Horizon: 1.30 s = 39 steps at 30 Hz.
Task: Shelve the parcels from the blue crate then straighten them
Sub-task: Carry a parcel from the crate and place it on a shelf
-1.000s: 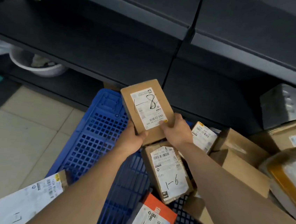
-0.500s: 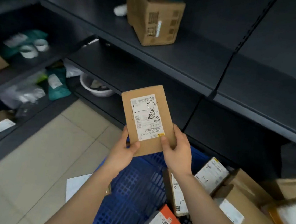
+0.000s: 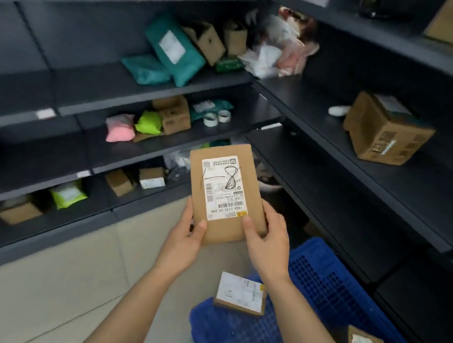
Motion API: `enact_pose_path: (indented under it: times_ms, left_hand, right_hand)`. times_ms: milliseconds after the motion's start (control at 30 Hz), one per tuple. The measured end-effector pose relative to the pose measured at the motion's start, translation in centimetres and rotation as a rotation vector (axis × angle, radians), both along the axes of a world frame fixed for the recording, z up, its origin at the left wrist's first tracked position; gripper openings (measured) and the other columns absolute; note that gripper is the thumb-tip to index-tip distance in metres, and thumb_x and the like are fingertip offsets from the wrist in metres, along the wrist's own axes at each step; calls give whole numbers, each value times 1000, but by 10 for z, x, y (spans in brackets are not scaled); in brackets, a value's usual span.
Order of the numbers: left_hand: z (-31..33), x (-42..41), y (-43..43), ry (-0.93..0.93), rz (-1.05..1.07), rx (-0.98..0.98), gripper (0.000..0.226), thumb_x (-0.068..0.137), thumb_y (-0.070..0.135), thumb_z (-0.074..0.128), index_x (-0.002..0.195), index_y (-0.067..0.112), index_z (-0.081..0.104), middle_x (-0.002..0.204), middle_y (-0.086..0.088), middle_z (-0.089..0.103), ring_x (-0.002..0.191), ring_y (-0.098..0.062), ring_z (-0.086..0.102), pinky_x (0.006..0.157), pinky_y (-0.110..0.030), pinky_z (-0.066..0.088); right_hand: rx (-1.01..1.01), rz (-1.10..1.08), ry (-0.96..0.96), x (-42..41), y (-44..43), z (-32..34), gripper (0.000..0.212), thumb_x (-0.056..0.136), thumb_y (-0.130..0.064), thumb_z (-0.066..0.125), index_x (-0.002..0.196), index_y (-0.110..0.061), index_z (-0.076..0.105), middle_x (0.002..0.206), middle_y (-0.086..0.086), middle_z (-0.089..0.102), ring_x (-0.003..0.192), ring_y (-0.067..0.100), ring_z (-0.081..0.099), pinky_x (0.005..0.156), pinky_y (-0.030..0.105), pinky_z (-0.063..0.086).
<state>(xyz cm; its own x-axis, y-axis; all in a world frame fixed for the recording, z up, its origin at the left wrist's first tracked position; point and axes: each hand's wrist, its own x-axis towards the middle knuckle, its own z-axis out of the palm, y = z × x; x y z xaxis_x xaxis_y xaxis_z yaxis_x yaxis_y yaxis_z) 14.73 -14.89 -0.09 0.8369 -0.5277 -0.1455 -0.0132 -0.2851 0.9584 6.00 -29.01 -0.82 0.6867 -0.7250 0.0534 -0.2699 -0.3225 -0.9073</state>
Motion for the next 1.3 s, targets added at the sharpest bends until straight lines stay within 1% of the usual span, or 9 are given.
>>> enact_pose_path:
  times_ms: [100,367,500,600,700,800,1000,1133,1300]
  left_hand:
    - [19,28,59,-40,78,30,58,102,22,43,147,44,15,138,21,44,122,-4,46,105,-25,36]
    - [55,96,209,-96,228,56,56,101,17,44,136,52,18,124,25,50,109,-2,53,93,-23,39]
    - [61,125,268,-93,302,98,53,101,22,42,137,52,18,121,28,47,104,-4,51,86,-23,39]
    - [56,152,305,-59,357,128,53,101,26,42,145,46,20,125,25,49,111,-9,52,94,-29,42]
    - [44,184,334,-1,391,145,51,101,28,42,145,44,23,130,21,51,116,-11,51,99,-36,44]
    - [27,221,356,66,428,137,55,101,30,41,149,41,18,137,18,49,121,-11,49,104,-40,43]
    - [-17,301,384,153,491,144,62,103,25,39,154,32,4,145,15,40,129,-11,42,108,-32,36]
    - [-49,353,399,206,517,154,66,102,20,38,153,30,-2,139,19,35,123,-6,39,99,-23,32]
    - [-93,413,427,269,501,167,79,96,11,44,152,33,-8,135,17,38,117,-5,40,95,-22,33]
  right_hand:
    - [-14,100,-27,41,49,19,45,88,-31,65,131,-35,52,113,-12,52,98,-4,53,90,26,45]
    - [-15,260,-35,141,184,43,49,84,-34,68,130,-27,55,118,-5,58,107,8,55,97,37,47]
    - [-9,365,-15,188,239,46,45,86,-27,69,129,-26,56,118,-2,58,100,7,54,90,26,43]
    - [-9,436,-12,219,273,47,41,87,-23,69,126,-26,58,116,-6,59,103,6,50,91,23,39]
    - [25,480,-25,254,299,39,35,86,-21,71,113,-38,57,107,-19,63,104,7,58,95,30,47]
    - [27,538,26,295,318,27,42,86,-26,70,125,-34,57,105,-31,59,102,3,58,97,30,47]
    - [6,653,152,390,346,-25,66,86,-39,68,145,-38,38,141,-15,50,128,9,48,109,37,40]
    - [2,720,203,446,362,-56,66,88,-34,67,146,-39,37,136,-9,53,121,11,52,106,37,43]
    - [-18,783,293,511,386,-100,67,91,-36,64,149,-39,30,139,-7,50,124,14,50,107,36,41]
